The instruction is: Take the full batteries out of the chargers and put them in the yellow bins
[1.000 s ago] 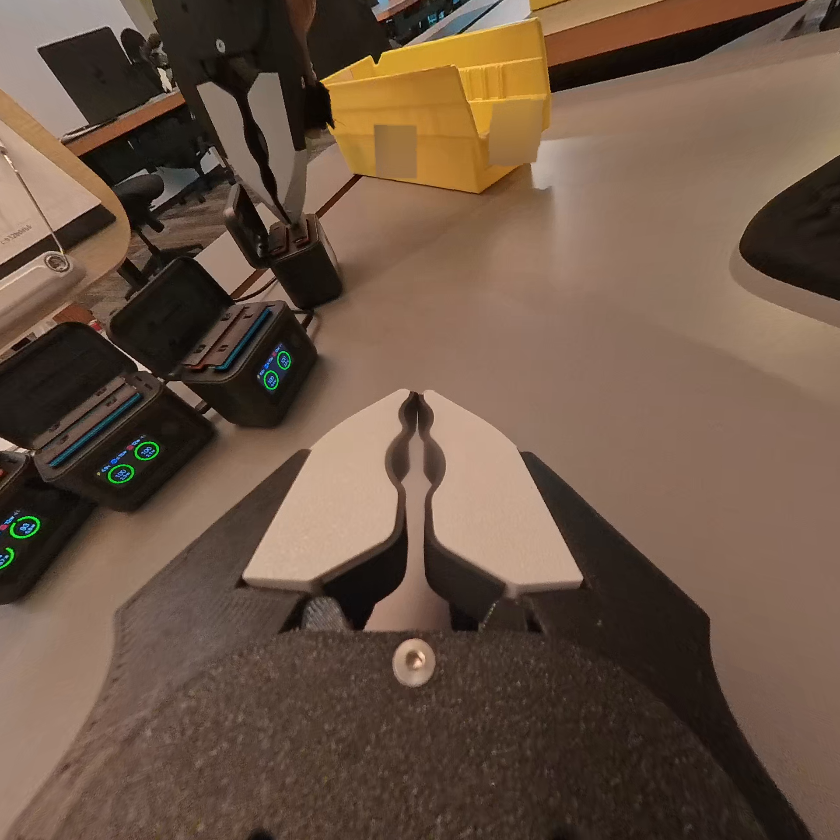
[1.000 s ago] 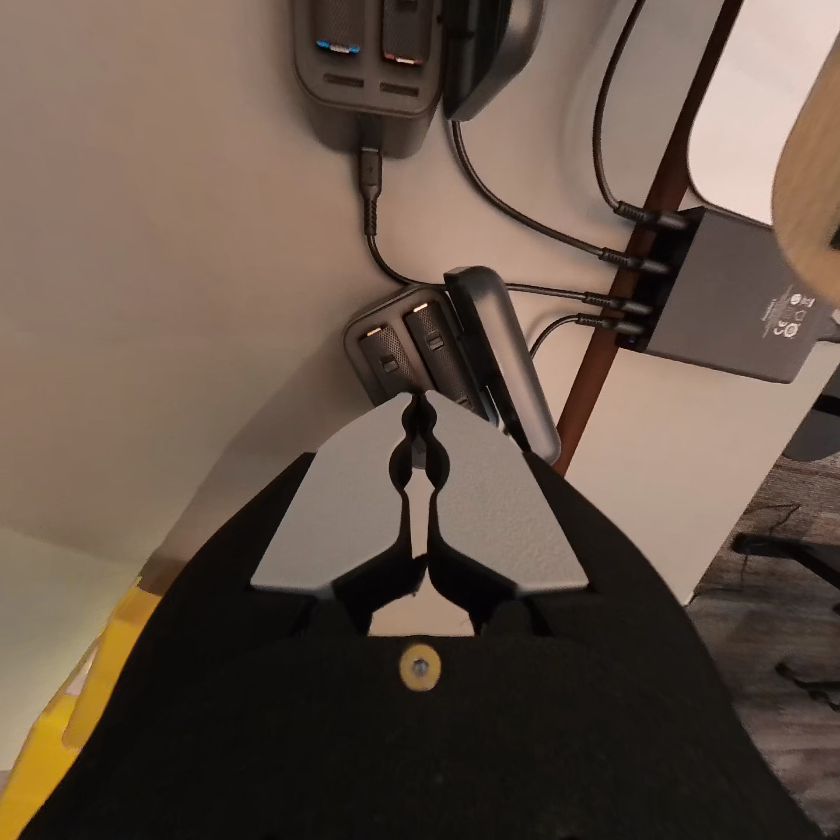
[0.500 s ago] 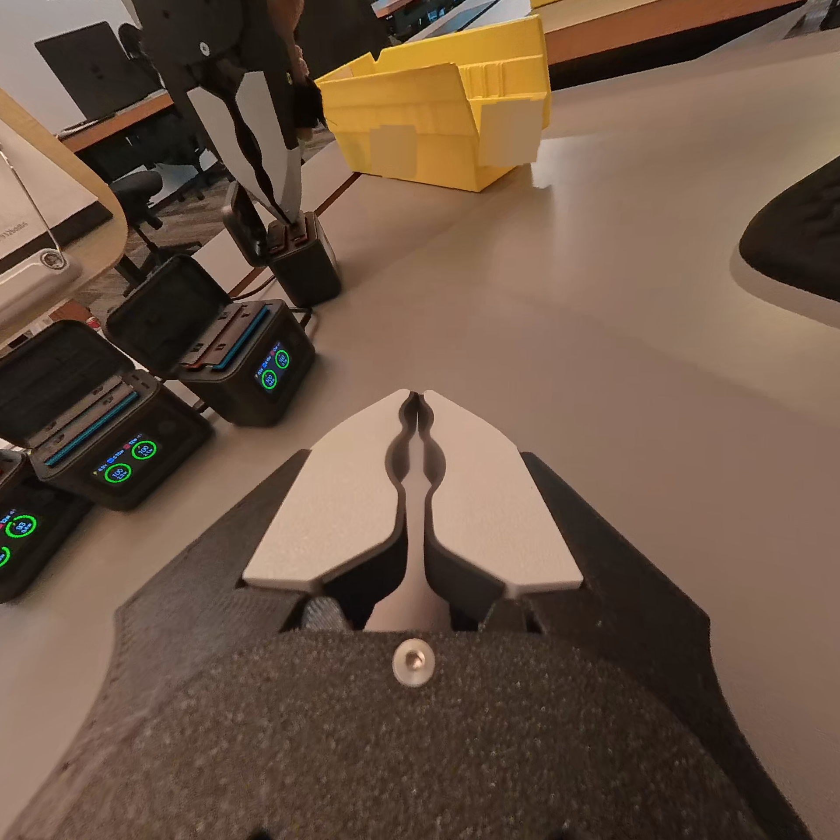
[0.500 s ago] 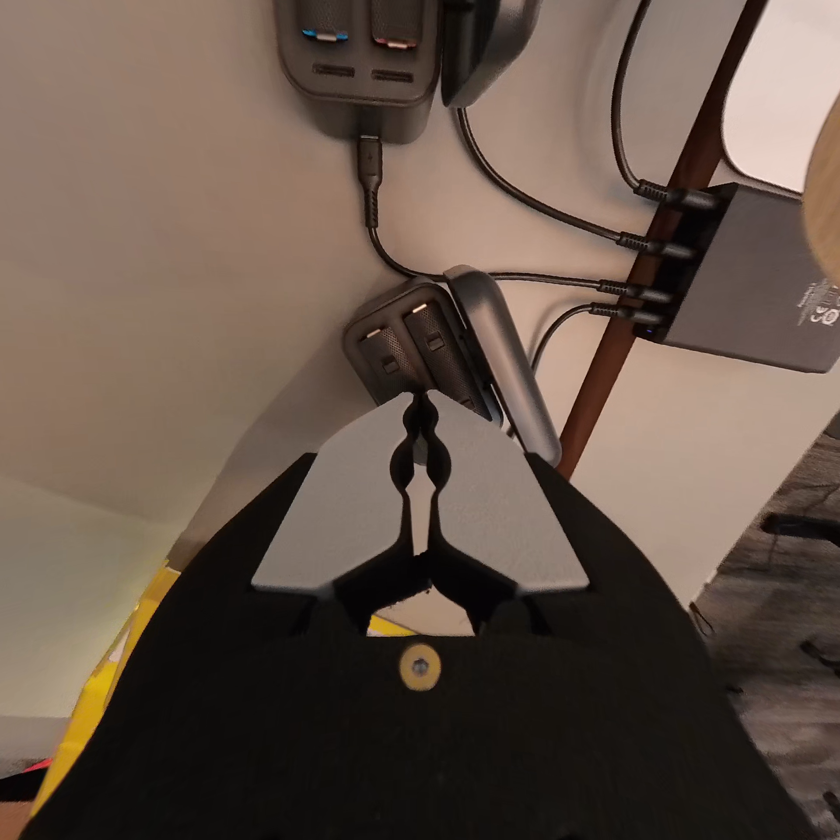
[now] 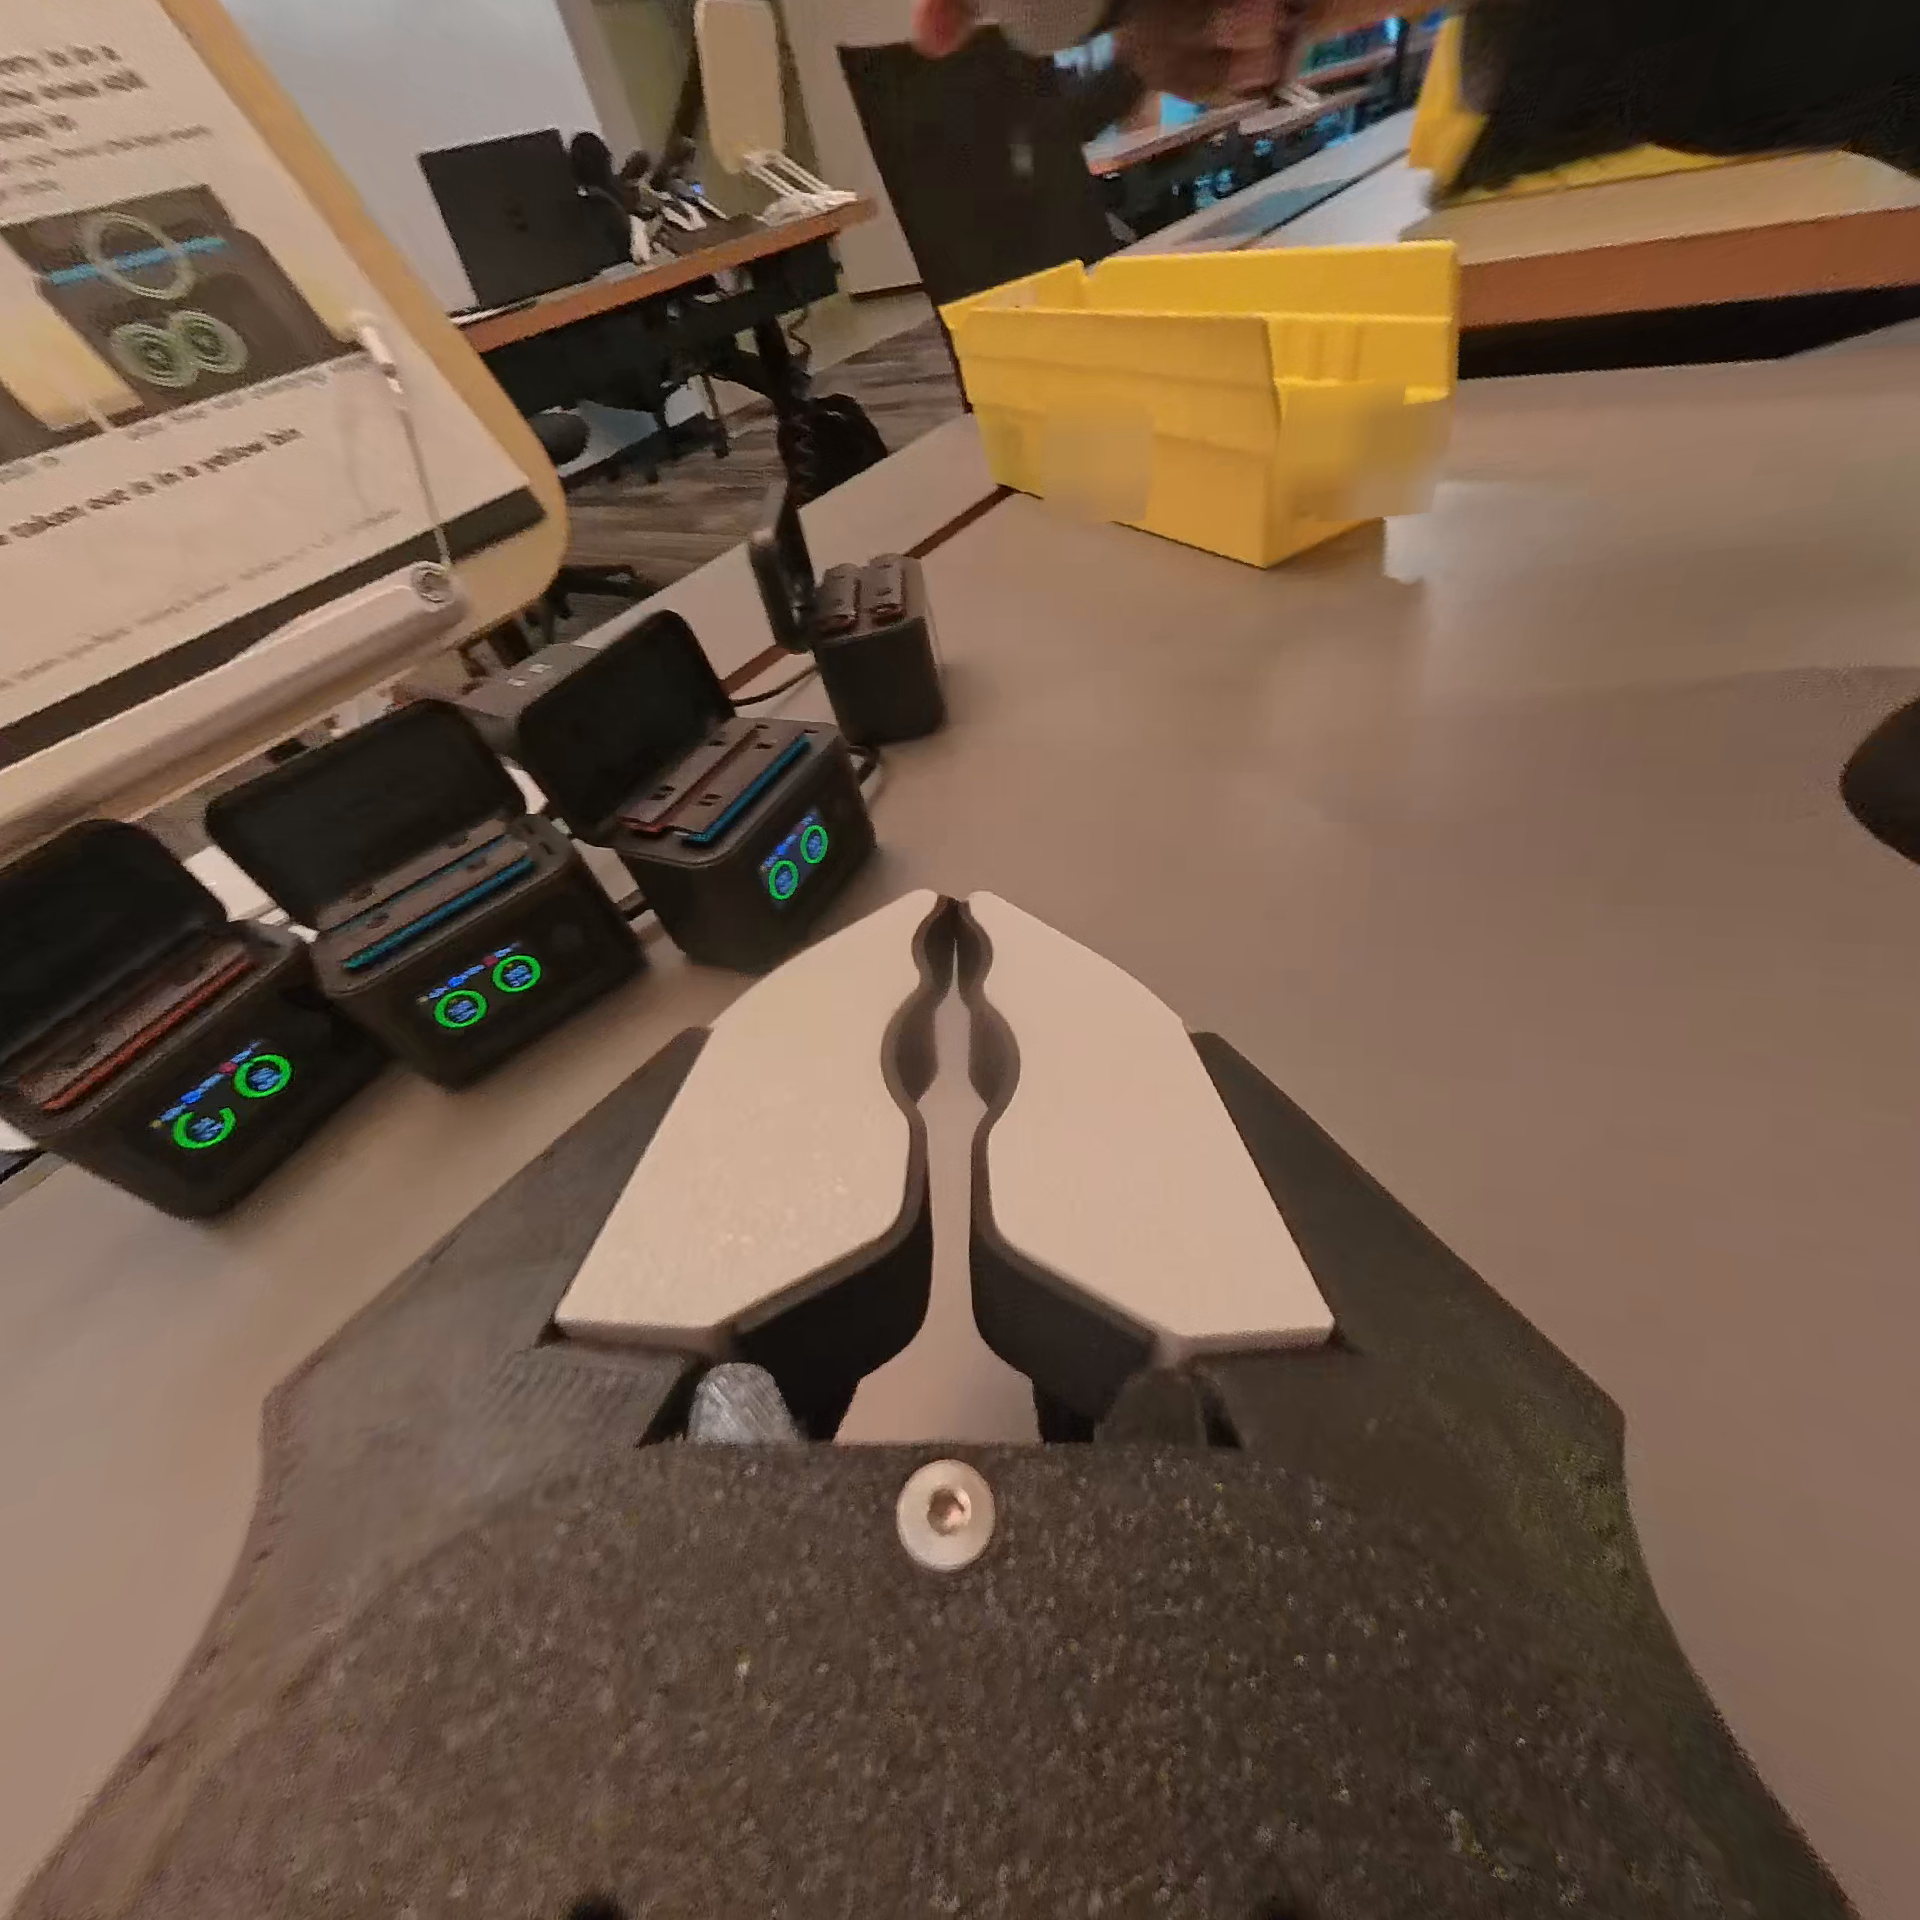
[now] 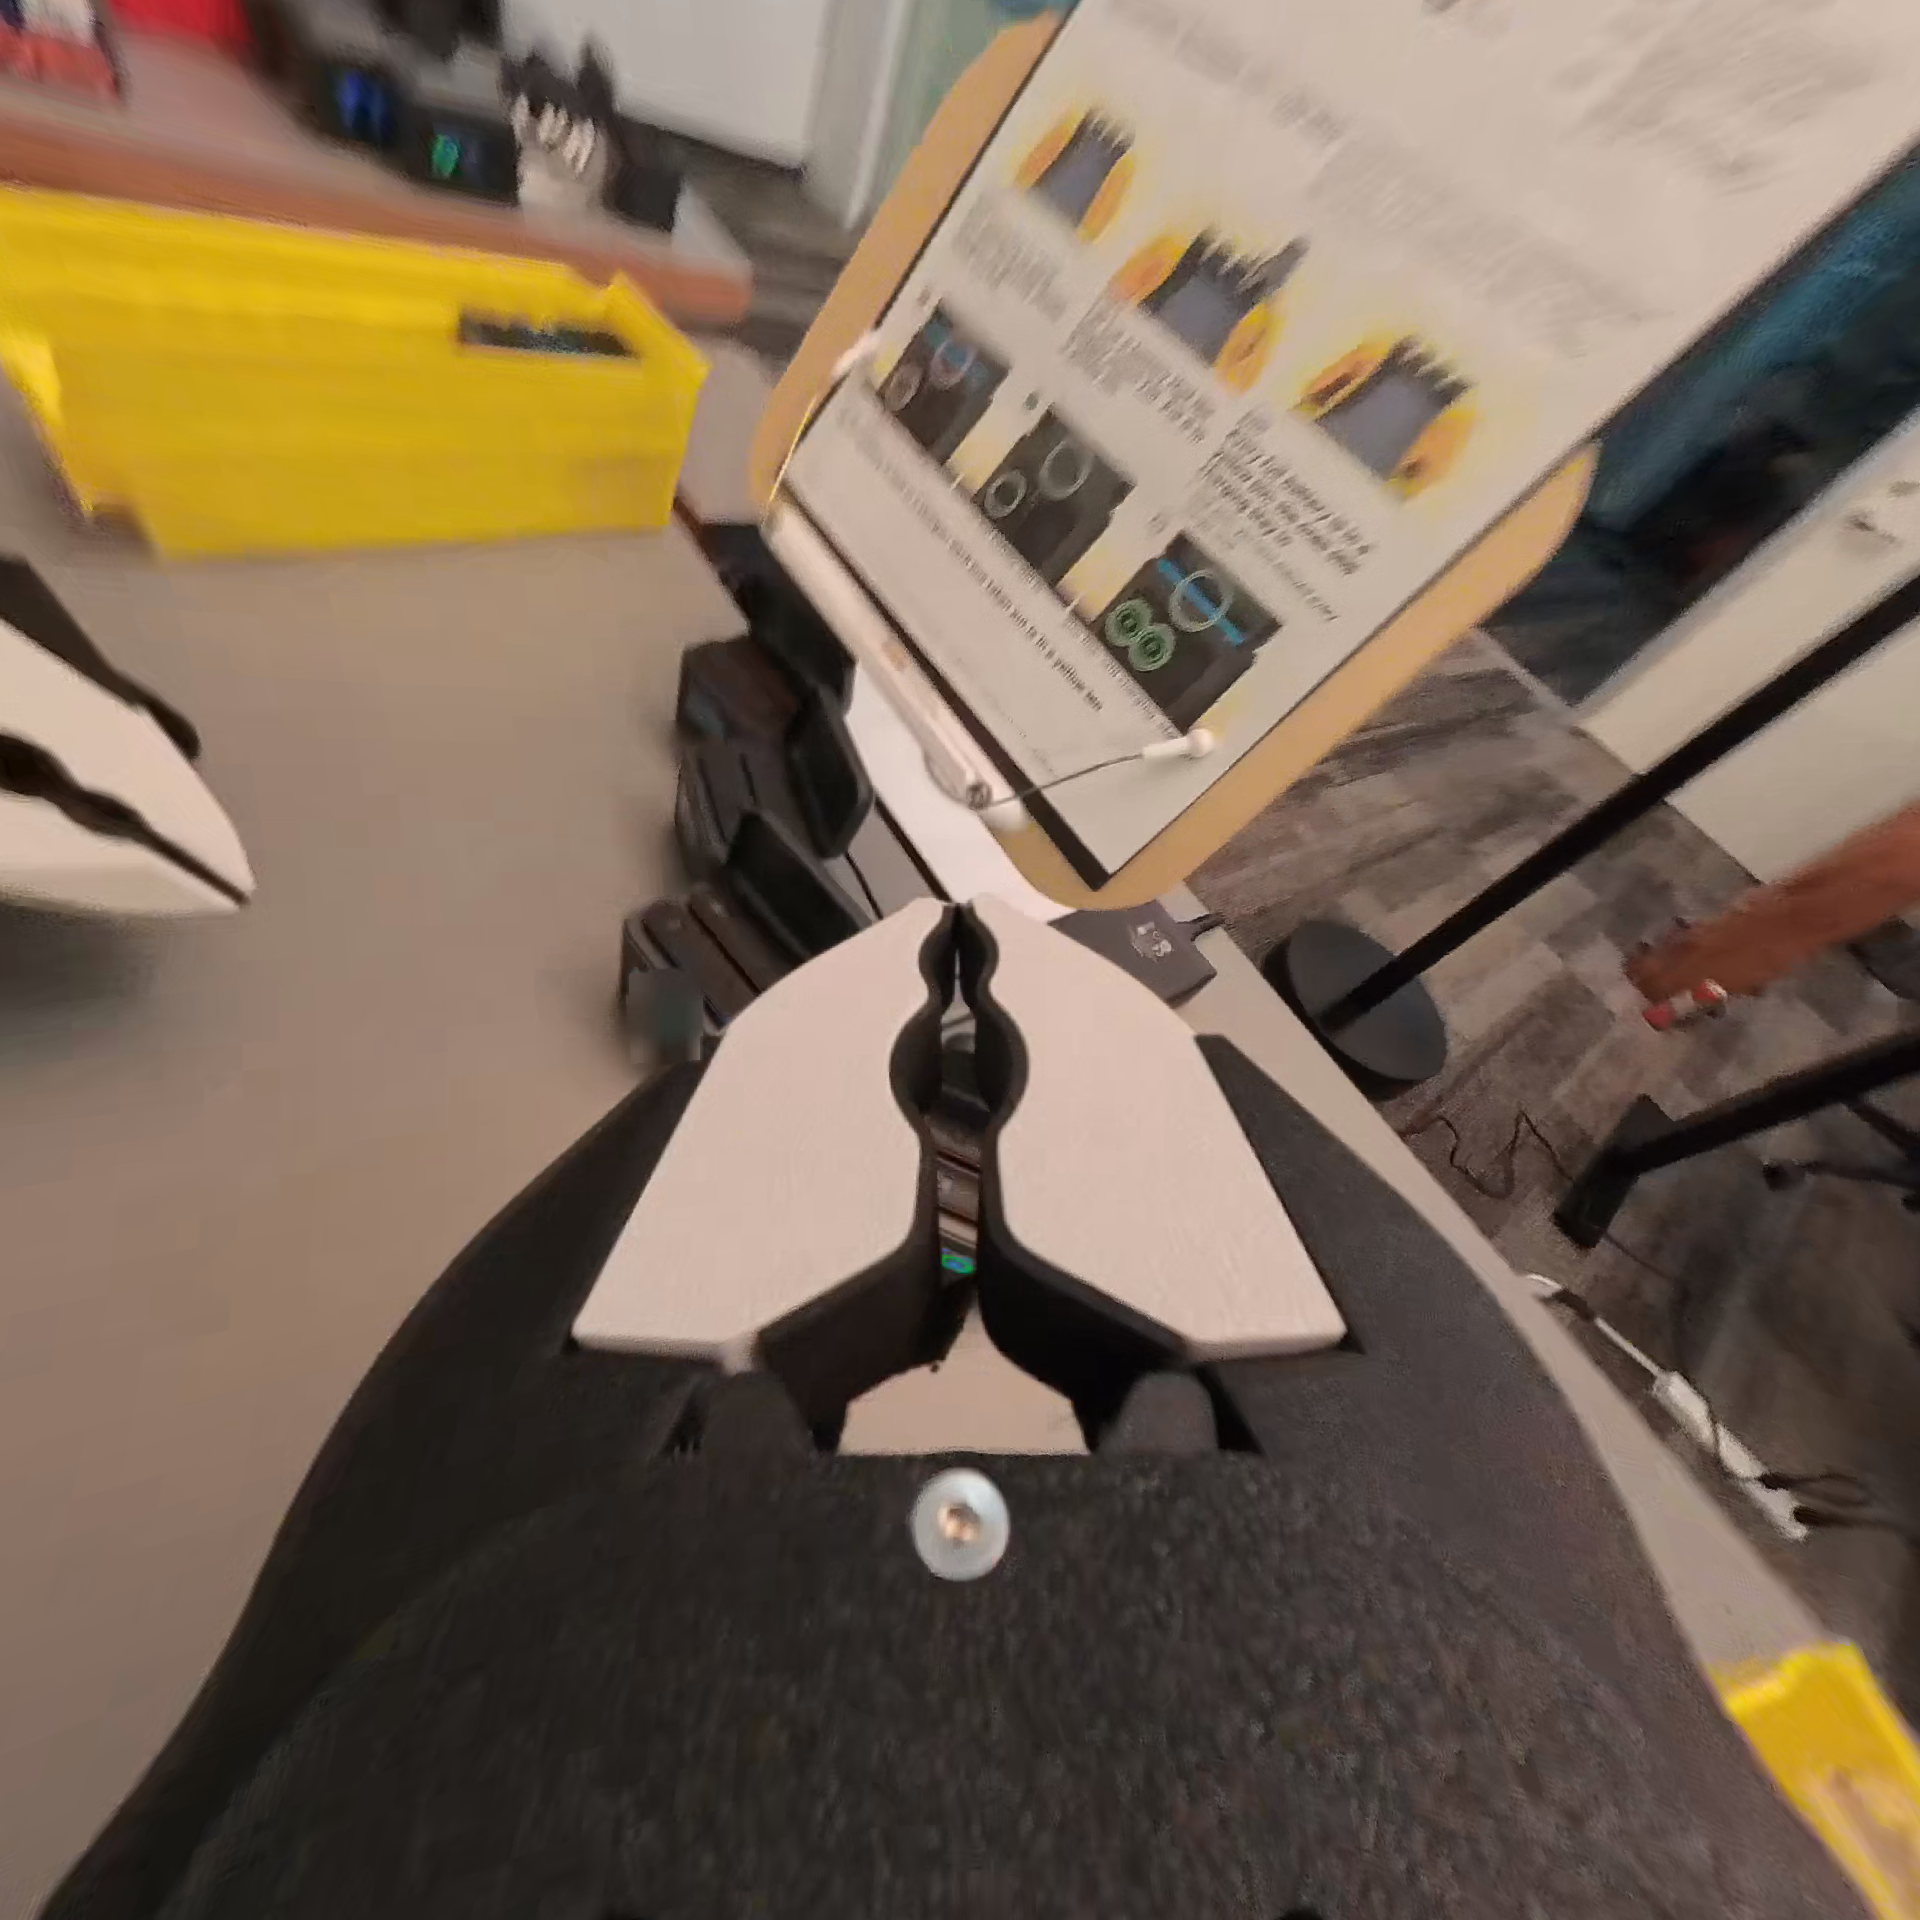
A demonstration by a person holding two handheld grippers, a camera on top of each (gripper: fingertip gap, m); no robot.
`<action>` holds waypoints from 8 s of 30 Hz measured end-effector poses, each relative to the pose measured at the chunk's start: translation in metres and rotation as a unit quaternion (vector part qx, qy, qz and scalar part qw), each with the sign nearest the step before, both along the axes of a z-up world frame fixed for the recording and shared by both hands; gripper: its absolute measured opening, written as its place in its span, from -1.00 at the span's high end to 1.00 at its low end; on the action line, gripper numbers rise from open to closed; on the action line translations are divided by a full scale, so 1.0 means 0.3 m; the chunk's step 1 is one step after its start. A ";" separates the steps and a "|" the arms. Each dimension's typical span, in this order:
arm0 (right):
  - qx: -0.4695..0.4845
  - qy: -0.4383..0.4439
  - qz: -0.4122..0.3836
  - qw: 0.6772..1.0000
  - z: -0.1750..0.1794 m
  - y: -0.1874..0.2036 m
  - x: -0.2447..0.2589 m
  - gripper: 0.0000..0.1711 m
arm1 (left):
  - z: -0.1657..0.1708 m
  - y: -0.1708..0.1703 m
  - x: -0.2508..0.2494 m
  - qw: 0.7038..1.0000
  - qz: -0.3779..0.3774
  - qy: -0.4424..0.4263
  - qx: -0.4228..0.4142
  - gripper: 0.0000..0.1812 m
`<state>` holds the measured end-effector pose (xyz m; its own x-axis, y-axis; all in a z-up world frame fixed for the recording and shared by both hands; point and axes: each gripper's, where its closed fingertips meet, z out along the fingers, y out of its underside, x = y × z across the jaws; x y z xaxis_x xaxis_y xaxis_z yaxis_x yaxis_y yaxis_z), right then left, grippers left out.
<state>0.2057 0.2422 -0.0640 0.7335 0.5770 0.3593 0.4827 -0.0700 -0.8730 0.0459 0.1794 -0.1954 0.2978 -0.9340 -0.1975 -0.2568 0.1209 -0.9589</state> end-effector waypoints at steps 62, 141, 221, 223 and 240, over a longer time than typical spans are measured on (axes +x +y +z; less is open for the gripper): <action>0.119 0.196 -0.193 0.954 -0.208 -0.199 -0.097 1.00 | 0.151 0.377 -0.315 0.967 0.245 -0.063 0.042 1.00; 0.032 0.095 -0.116 0.988 -0.360 -0.180 -0.235 1.00 | -0.137 0.610 0.030 0.969 -0.023 0.239 -0.065 0.28; 0.013 -0.016 -0.013 1.000 -0.441 -0.233 -0.379 1.00 | -0.225 0.468 -0.102 0.971 -0.057 0.183 -0.146 0.38; 0.013 -0.028 -0.008 0.999 -0.450 -0.236 -0.387 1.00 | -0.224 0.469 -0.100 0.972 -0.052 0.177 -0.145 0.38; -0.041 0.030 -0.010 0.999 -0.430 -0.210 -0.369 1.00 | -0.226 0.503 -0.103 0.974 -0.054 0.182 -0.121 0.40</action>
<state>0.0948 0.1793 -0.1930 0.7635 0.5879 0.2674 0.4282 -0.1509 -0.8910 0.0152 0.3303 -0.2631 0.1459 -0.9884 -0.0425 -0.5830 -0.0512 -0.8109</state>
